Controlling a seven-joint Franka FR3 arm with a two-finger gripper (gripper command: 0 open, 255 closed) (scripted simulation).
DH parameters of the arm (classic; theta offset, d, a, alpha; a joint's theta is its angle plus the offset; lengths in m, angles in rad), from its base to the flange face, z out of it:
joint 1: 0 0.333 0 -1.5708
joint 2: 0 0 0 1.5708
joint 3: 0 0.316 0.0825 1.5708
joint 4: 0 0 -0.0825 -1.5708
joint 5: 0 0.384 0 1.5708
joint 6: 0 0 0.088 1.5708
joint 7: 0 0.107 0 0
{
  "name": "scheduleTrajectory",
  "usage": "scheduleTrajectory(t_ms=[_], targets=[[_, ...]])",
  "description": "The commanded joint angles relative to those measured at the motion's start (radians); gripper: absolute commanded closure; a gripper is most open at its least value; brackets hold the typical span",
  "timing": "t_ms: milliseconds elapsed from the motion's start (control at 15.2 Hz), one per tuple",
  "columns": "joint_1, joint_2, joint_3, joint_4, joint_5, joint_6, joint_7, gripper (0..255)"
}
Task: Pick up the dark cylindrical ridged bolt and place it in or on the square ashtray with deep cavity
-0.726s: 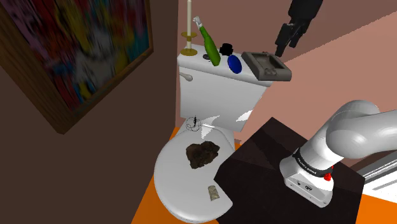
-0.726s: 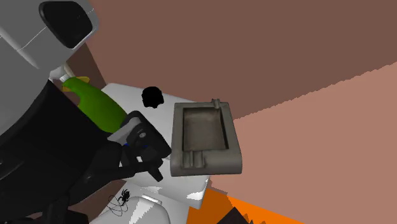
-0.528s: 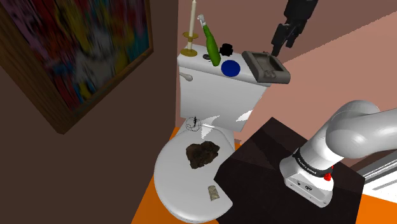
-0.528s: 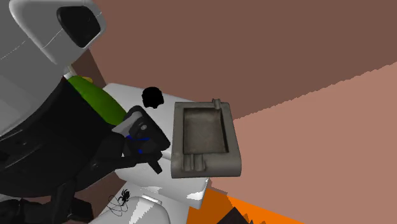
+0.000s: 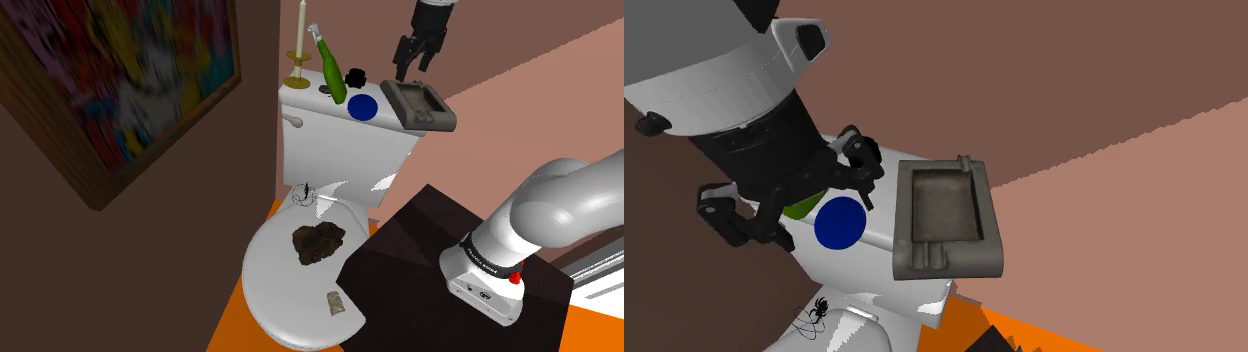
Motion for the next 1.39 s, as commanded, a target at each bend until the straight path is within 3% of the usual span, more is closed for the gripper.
scheduleTrajectory(t_ms=[0,726,1320], targets=[[-0.01,0.074,-0.017,0.035,0.002,0.042,-0.004,0],[-0.056,0.474,-0.09,0.333,0.062,0.158,-0.034,0],[-0.118,0.835,-0.122,0.716,0.152,0.138,-0.065,0]])
